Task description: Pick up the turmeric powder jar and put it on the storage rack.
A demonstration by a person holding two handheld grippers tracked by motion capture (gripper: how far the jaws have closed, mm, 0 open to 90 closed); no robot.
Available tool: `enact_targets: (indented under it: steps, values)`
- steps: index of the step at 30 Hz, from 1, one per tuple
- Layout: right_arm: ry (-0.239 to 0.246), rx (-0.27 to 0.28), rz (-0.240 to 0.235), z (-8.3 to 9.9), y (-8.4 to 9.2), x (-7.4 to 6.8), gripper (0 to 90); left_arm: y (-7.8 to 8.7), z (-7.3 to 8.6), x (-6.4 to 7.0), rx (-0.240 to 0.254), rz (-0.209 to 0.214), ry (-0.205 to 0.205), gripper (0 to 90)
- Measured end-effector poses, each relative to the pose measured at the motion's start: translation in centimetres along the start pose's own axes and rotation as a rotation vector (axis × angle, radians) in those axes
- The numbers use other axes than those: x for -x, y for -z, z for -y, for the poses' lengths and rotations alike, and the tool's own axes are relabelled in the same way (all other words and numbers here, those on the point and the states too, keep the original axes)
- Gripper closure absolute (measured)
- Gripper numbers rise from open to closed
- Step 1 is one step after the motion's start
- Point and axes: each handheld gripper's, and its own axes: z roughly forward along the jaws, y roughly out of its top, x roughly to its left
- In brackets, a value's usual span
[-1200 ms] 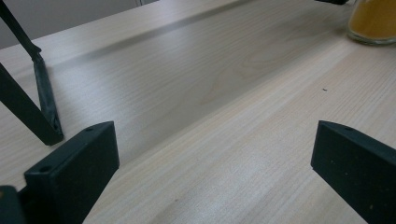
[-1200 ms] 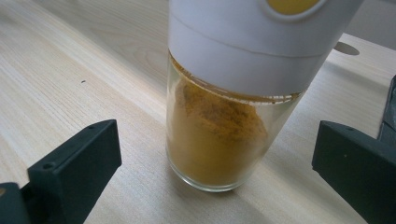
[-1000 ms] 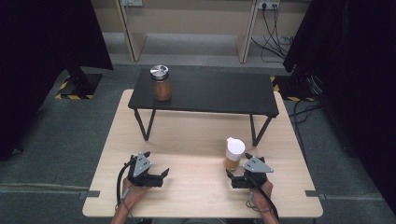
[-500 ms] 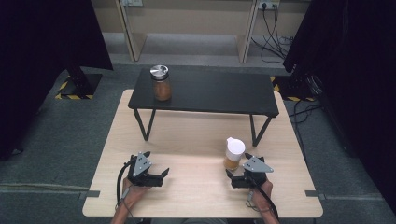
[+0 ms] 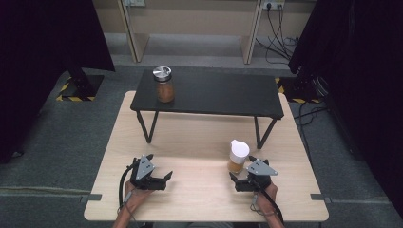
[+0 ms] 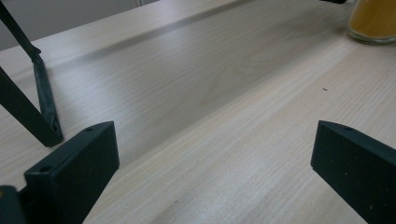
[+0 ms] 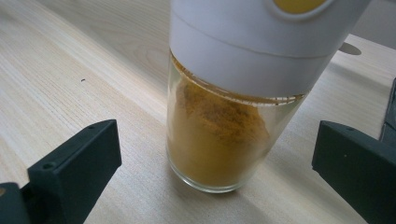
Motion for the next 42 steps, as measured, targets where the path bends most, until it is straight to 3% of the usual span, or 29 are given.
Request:
enact_targets:
  steps: [16,25,27,33,42]
  values:
    - [-0.022,0.043,-0.016,0.6,0.3,0.3,0.7,0.0,0.0,-0.3,0.002,0.010,0.011,0.0]
    - [-0.043,0.047,0.008,0.6,0.2,0.1,0.7,-0.1,0.0,-0.3,0.000,0.011,0.005,0.0]
    - [-0.066,0.050,-0.001,0.5,0.2,0.4,0.7,-0.1,0.0,-0.3,0.000,0.011,0.005,0.0]
    - [-0.126,0.144,0.051,0.9,0.3,-0.4,0.9,-0.1,0.0,-0.3,0.000,0.011,0.004,0.0]
    - [-0.118,0.139,0.057,-0.3,-0.1,-0.9,0.9,-0.1,-0.1,-0.3,-0.002,0.012,0.004,0.0]
